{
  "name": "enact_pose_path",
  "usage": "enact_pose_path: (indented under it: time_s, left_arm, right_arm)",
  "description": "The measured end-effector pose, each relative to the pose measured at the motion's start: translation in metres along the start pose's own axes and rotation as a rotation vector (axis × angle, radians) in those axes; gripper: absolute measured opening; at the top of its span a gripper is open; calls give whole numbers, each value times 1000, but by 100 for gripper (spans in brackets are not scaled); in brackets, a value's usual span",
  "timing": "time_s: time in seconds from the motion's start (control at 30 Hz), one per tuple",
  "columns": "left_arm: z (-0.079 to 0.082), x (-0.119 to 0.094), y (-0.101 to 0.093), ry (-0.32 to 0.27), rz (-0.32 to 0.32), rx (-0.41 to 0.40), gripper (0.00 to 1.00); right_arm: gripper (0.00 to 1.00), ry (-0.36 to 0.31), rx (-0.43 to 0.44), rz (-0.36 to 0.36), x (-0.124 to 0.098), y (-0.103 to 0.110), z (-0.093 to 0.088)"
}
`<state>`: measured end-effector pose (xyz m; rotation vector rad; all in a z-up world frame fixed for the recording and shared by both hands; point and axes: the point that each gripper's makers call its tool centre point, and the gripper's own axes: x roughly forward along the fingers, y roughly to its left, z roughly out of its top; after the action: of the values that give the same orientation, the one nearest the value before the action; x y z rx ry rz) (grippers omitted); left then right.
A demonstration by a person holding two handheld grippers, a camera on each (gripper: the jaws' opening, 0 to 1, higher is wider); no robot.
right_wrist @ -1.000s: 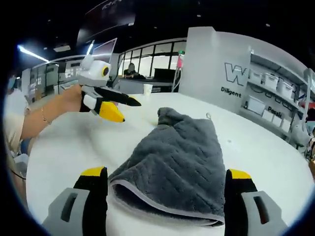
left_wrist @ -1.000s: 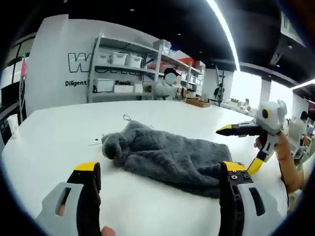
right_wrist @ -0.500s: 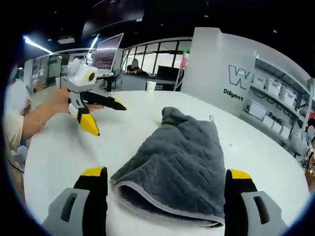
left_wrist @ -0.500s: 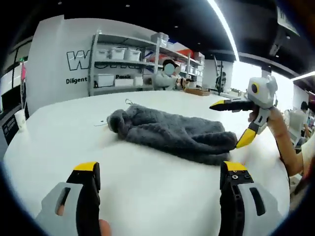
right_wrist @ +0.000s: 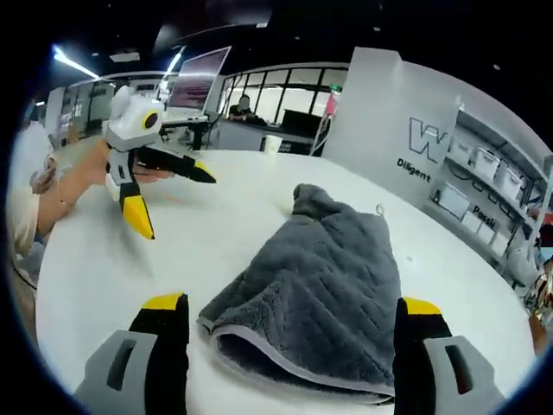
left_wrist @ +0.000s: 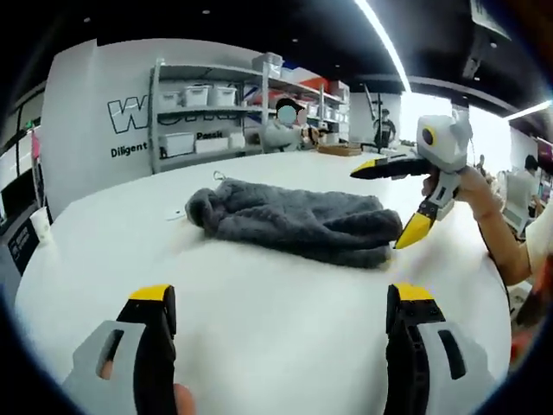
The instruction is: Open the folded towel by lifting each exposed corner and separating the folded layers until the towel lies flat within the target outline without major curled edges
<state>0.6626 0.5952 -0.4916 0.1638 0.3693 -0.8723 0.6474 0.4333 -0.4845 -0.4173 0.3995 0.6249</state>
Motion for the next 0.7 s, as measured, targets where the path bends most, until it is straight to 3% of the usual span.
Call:
enact_pose_path:
  time_s: [0.3, 0.53, 0.7]
  left_arm:
    - [-3, -5, 9, 27, 45, 53, 99]
    - [1, -7, 6, 15, 36, 54, 99]
    - [-4, -4, 5, 38, 31, 65, 99]
  right_arm:
    - [99, 11, 5, 4, 7, -2, -3]
    - [99, 28, -11, -14, 8, -3, -5]
    - [96, 61, -37, -8, 14, 3, -10]
